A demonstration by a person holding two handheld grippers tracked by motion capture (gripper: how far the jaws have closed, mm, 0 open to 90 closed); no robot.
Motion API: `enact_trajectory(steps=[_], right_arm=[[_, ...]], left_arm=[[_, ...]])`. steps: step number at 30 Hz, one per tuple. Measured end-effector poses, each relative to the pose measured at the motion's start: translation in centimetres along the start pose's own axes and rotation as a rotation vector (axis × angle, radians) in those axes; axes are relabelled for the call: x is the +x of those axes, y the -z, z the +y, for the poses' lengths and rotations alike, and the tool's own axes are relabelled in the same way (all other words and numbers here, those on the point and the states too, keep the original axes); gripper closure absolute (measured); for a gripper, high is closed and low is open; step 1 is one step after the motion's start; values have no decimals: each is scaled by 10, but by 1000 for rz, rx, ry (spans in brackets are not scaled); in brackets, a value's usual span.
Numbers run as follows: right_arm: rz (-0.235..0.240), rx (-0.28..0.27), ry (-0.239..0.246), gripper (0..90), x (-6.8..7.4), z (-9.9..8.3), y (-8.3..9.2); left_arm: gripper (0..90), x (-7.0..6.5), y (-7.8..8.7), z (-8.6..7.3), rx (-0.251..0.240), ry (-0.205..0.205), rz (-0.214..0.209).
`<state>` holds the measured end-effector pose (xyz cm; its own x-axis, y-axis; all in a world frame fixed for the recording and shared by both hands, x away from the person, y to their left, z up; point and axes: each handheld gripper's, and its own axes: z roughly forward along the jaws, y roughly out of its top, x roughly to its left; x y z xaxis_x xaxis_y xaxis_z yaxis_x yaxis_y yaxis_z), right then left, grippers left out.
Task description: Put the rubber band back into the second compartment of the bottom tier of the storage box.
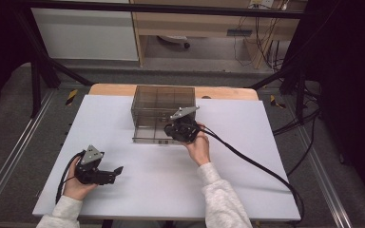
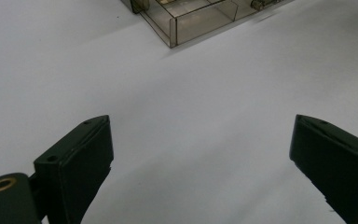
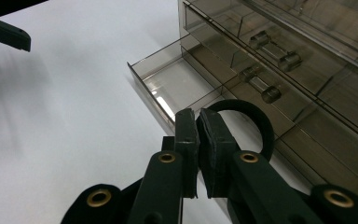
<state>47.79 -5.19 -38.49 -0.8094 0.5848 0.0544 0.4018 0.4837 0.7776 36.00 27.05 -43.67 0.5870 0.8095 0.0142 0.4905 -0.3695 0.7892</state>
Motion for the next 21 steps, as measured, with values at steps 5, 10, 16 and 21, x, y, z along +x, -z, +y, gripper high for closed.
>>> enact_trajectory(steps=[5, 10, 16, 21], right_arm=[[7, 3, -3, 863, 0, 1, -6], [6, 12, -3, 863, 0, 1, -11], [10, 13, -15, 862, -1, 1, -19], [17, 25, -16, 862, 0, 0, -26]], left_arm=[[61, 0, 0, 0, 1, -2, 0], [61, 0, 0, 0, 1, -2, 0], [61, 0, 0, 0, 1, -3, -2], [61, -1, 0, 0, 2, -4, -1]])
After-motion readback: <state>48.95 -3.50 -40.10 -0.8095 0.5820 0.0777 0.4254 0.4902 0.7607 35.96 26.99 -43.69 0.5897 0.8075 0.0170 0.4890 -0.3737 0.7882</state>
